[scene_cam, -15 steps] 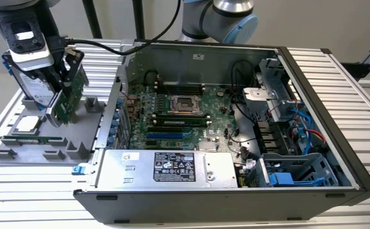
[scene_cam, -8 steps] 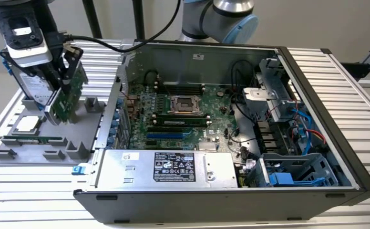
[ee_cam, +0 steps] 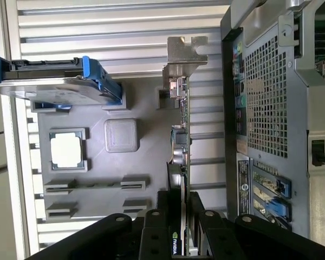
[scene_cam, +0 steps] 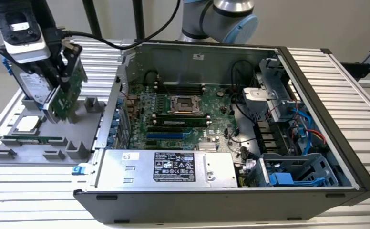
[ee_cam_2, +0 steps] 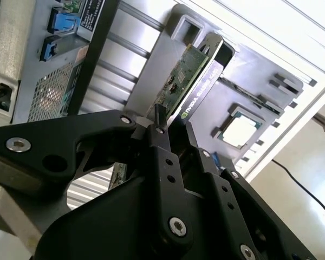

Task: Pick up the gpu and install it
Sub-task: 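Pick up the gpu and move the gpu toward the slot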

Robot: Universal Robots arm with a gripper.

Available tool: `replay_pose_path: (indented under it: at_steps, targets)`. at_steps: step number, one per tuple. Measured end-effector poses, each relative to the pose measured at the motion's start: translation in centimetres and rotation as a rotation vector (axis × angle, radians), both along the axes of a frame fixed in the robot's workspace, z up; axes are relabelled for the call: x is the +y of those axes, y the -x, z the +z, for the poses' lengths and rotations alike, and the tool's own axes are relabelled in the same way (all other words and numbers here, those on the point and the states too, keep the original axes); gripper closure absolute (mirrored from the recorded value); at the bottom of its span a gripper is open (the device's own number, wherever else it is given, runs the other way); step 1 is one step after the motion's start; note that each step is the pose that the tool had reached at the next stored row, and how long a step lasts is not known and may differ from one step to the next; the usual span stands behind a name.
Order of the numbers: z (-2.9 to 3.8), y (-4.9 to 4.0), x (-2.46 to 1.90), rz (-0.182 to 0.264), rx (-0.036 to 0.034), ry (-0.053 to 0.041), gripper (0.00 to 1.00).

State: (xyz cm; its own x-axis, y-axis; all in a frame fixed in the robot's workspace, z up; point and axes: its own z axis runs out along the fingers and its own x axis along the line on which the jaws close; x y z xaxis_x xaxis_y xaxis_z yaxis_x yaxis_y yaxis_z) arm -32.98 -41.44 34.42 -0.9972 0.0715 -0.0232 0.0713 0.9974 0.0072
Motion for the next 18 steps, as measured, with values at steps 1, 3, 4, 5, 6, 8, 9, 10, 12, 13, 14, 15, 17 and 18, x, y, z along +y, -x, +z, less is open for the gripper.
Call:
replay_pose_path:
  at_steps: [1,3,4,5,6,8,9,10,12,13,14,15,17,18]
  targets:
    - [0.11,0.01,0.00,0.000,0.0000,0.0000,1.00]
    - [0.33,0.01,0.00,0.000,0.0000,0.0000,1.00]
    - [0.40,0.01,0.00,0.000,-0.0001,-0.0001,1.00]
    - [0.48,0.00,0.00,0.000,0.0000,0.0000,1.00]
    - [0.53,0.00,0.00,0.000,-0.0002,-0.0001,1.00]
    - [0.65,0.00,0.00,0.000,-0.0001,0.0000,1.00]
    - [0.70,0.00,0.00,0.000,-0.0001,-0.0001,1.00]
    - [0.75,0.00,0.00,0.000,-0.0001,-0.0001,1.00]
    - [0.83,0.00,0.00,0.000,-0.0001,-0.0001,1.00]
    - [0.86,0.00,0.00,0.000,-0.0001,-0.0001,1.00]
    - [0.89,0.00,0.00,0.000,-0.0001,-0.0001,1.00]
    - [0.91,0.00,0.00,0.000,-0.0002,-0.0001,1.00]
    - [0.99,0.00,0.00,0.000,0.0000,0.0000,1.00]
    - [1.02,0.00,0.00,0.000,0.0000,0.0000,1.00]
